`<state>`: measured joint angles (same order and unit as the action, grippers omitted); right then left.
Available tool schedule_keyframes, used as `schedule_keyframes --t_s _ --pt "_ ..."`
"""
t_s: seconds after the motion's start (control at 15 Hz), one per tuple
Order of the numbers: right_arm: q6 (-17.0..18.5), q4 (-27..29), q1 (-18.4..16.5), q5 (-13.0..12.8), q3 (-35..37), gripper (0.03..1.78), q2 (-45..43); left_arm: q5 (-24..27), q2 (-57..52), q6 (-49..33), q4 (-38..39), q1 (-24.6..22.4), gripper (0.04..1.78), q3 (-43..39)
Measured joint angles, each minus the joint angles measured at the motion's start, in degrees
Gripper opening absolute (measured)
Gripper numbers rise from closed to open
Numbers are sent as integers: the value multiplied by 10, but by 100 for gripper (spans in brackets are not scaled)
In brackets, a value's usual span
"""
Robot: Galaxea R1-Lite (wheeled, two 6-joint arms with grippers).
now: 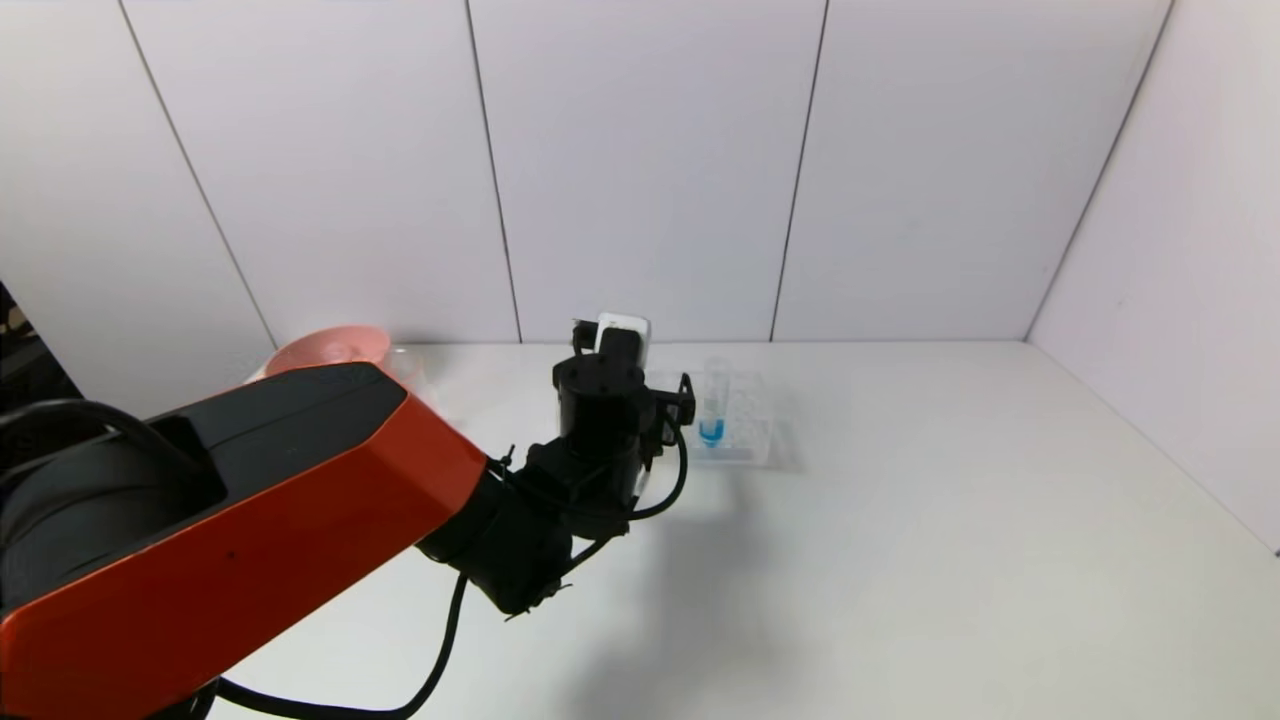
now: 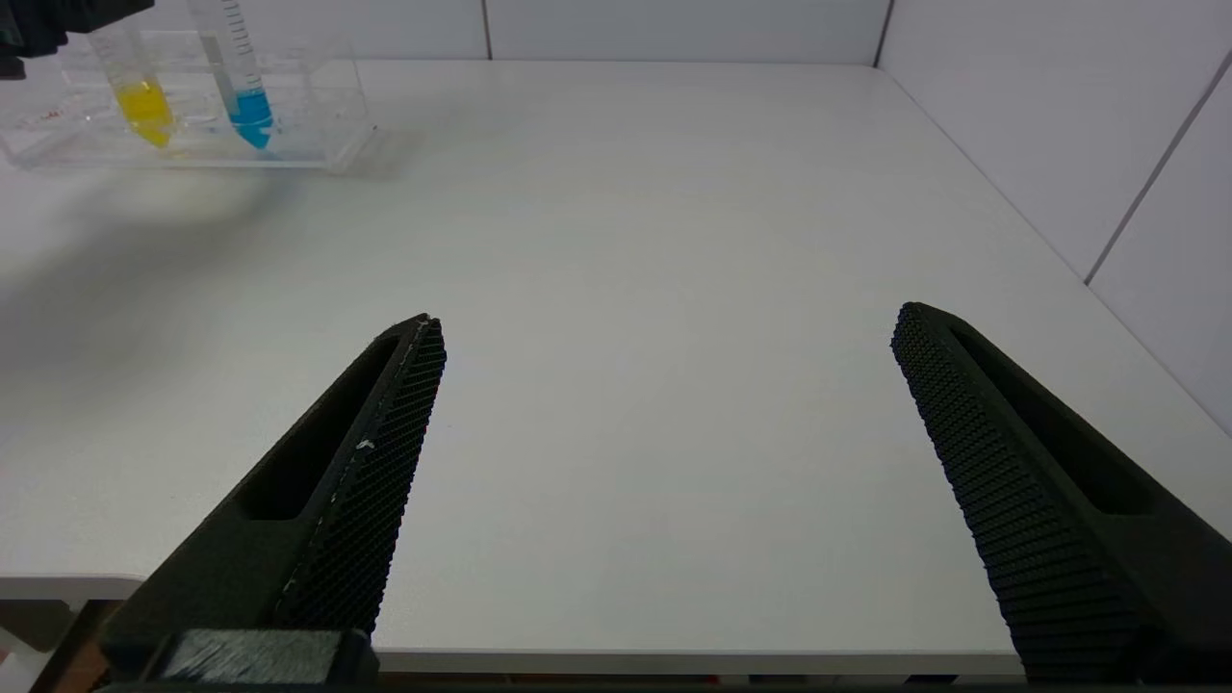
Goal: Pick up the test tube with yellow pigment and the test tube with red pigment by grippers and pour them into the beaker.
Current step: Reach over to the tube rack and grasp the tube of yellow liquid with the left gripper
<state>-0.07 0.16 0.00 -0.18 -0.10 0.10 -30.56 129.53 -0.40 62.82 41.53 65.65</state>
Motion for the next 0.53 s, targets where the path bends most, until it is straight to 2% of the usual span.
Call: schedule_keyframes --t_s 0.13,0.53 --pt "0 0 0 0 0 170 0 -23 14 5 12 -1 177 18" --pt "0 0 0 0 0 170 0 -29 34 7 14 -3 177 38"
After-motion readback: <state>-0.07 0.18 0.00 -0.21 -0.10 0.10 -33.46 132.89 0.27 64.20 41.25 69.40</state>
